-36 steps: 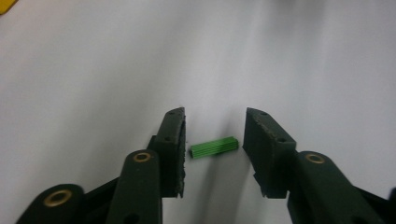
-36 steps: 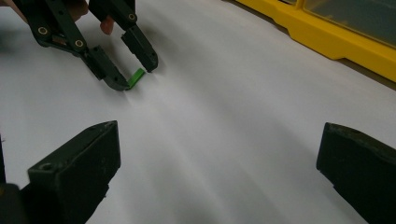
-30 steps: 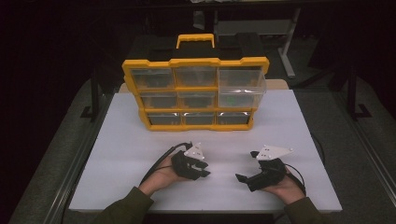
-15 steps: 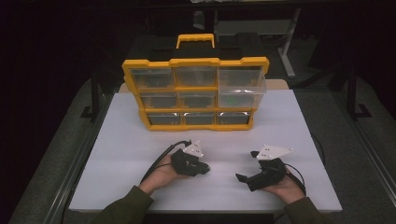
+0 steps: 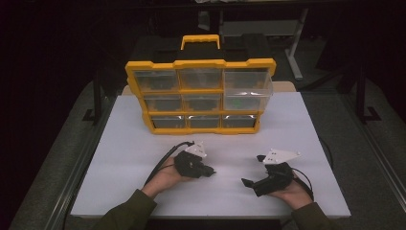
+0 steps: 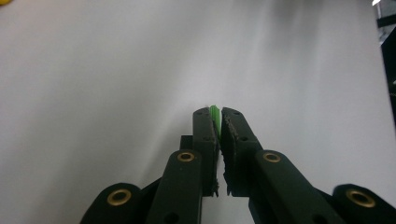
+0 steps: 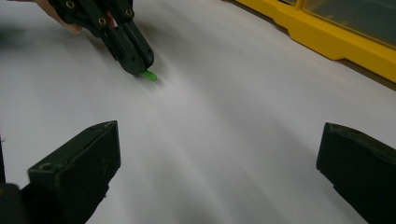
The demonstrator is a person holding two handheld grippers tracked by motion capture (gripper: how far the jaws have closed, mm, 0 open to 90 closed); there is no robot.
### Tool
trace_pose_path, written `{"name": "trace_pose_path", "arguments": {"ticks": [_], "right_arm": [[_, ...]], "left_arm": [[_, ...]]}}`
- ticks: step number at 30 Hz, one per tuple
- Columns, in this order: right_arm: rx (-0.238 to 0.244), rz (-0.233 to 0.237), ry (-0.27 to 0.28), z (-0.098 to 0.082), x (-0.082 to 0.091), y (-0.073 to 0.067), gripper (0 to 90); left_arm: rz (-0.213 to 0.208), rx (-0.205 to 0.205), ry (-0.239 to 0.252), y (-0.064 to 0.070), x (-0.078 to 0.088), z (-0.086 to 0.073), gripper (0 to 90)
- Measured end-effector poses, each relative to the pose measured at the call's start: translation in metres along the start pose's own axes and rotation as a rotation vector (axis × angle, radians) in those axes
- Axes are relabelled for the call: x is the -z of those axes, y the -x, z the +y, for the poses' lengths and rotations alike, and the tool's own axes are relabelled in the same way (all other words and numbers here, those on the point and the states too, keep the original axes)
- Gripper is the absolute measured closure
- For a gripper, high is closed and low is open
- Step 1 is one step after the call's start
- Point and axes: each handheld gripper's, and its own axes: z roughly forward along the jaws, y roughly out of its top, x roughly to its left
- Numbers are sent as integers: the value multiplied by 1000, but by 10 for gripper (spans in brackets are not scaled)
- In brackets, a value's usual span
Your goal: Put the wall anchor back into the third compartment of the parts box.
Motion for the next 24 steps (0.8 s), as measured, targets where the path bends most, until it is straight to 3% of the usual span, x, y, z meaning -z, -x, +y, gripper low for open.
{"name": "trace_pose_path", "arguments": {"ticks": [4, 7, 9, 16, 24], "right_arm": [[-3, 1, 1, 0, 0, 0, 0], [-4, 1, 3, 0, 0, 0, 0], [-4, 0, 3, 0, 0, 0, 0], [-6, 1, 4, 0, 0, 0, 0], [-1, 1, -1, 0, 0, 0, 0]], "left_arm": [[-9, 15, 25, 0, 10, 4, 850], [-8, -6, 13, -3, 19, 9, 851], [-11, 5, 32, -4, 24, 13, 851], [-38, 19, 71, -7, 47, 35, 851], [-53, 7, 93, -12, 77, 62, 851]]}}
